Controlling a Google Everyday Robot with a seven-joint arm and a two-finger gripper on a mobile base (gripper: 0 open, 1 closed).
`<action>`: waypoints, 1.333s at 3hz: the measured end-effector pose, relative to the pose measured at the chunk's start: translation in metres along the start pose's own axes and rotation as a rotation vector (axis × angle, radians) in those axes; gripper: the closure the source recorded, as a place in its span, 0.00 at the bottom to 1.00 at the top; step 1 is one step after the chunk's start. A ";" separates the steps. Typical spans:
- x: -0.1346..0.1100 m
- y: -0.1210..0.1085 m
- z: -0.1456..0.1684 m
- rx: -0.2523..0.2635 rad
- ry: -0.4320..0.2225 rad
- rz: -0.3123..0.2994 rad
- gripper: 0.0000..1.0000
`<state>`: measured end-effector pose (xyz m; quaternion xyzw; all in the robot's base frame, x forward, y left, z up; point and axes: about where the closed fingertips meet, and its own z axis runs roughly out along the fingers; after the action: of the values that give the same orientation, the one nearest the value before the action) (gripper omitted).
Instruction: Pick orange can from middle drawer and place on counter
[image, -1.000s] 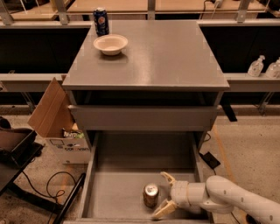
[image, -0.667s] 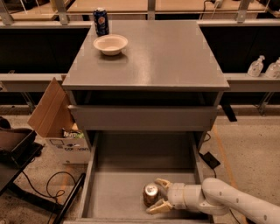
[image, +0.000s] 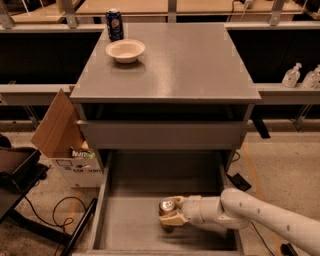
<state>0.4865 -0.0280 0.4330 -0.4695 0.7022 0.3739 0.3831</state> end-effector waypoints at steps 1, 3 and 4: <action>-0.042 -0.019 -0.005 -0.019 0.059 0.076 0.99; -0.222 -0.041 -0.073 -0.058 0.276 0.131 1.00; -0.309 -0.041 -0.123 -0.005 0.308 0.148 1.00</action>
Offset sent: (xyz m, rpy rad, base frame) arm 0.1064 0.0052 0.2516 -0.2882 0.2945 -0.0086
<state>0.5849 -0.0331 0.7538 -0.4692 0.7844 0.3263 0.2411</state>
